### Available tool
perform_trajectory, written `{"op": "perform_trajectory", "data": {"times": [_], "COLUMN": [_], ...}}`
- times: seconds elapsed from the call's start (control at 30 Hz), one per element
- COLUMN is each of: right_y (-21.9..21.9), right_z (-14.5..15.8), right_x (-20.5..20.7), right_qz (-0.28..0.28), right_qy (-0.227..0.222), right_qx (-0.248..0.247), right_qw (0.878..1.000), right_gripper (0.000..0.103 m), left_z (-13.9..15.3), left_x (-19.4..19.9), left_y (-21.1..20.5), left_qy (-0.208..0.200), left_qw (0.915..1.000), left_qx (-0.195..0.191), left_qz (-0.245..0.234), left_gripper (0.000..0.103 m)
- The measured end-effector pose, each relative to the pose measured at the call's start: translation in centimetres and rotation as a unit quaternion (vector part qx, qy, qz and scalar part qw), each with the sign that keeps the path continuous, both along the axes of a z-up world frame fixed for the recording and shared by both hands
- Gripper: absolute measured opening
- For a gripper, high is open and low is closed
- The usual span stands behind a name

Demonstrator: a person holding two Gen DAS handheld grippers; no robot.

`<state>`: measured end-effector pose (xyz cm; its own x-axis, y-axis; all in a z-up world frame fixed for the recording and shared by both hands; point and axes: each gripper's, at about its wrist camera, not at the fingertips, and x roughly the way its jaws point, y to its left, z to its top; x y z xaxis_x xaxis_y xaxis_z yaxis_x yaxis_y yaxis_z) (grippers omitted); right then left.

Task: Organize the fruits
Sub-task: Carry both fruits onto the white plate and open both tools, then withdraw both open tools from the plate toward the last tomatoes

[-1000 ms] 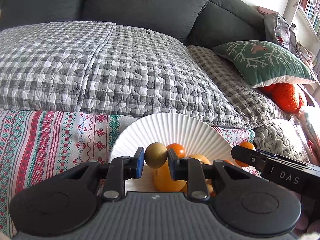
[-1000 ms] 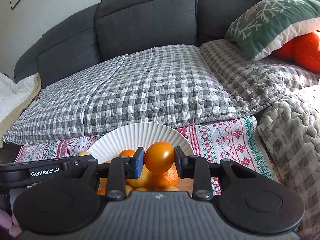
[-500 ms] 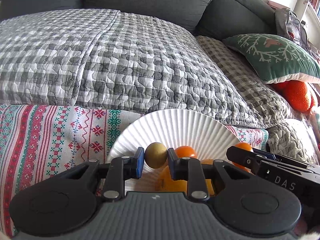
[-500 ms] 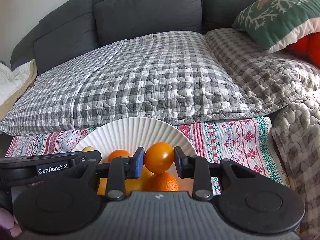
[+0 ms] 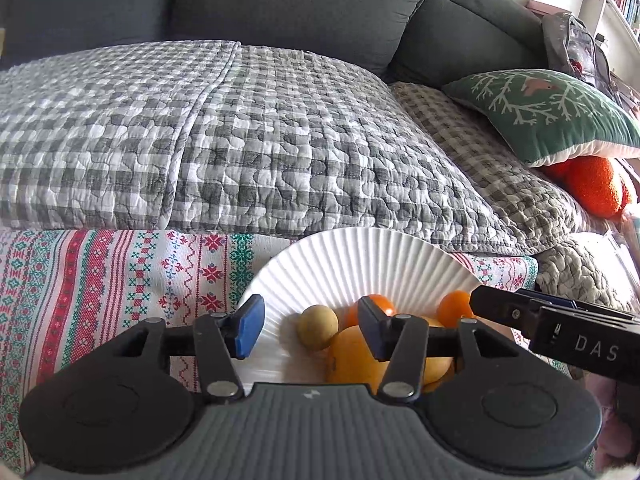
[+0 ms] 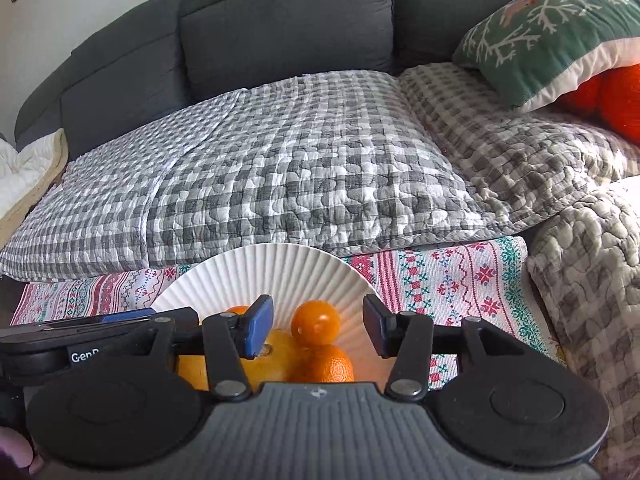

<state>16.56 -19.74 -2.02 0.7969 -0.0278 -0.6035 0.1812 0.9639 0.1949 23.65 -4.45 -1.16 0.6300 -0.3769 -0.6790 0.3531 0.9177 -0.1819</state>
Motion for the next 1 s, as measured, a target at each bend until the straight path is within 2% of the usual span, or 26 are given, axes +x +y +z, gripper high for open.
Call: {"op": "perform_trajectory", "data": {"times": [0.13, 0.3, 0.4, 0.67, 0.83, 1.0], "right_y": [0.3, 0.8, 1.4, 2.7, 2.7, 3.0], "right_z": [0.7, 1.4, 1.8, 2.4, 2.4, 2.0], "right_x": [-1.0, -2.7, -3.9, -7.2, -8.9, -10.7], "right_qz": [-0.003, -0.007, -0.004, 0.015, 0.015, 0.019], "right_qy": [-0.005, -0.001, 0.0, 0.006, 0.008, 0.013], "right_qx": [0.007, 0.002, -0.009, -0.039, -0.039, -0.043], "right_qw": [1.0, 1.0, 1.0, 0.999, 0.999, 0.999], "right_gripper": [0.061, 0.067, 0.072, 0.08, 0.083, 0.086], "left_z": [0.7, 1.7, 2.2, 2.3, 2.0, 1.8], "left_x": [-1.1, -3.2, -4.6, -7.9, -10.1, -12.0], "left_y": [0.1, 0.5, 0.8, 1.8, 2.2, 2.4], "left_qy": [-0.014, -0.031, -0.039, -0.026, -0.019, -0.018], "left_qw": [0.9998, 0.9992, 0.9989, 0.9995, 0.9997, 0.9996], "left_qx": [0.011, 0.023, 0.025, 0.015, 0.012, 0.023], "left_qz": [-0.003, -0.008, -0.011, -0.008, -0.004, -0.004], "left_gripper": [0.061, 0.075, 0.079, 0.085, 0.09, 0.093]}}
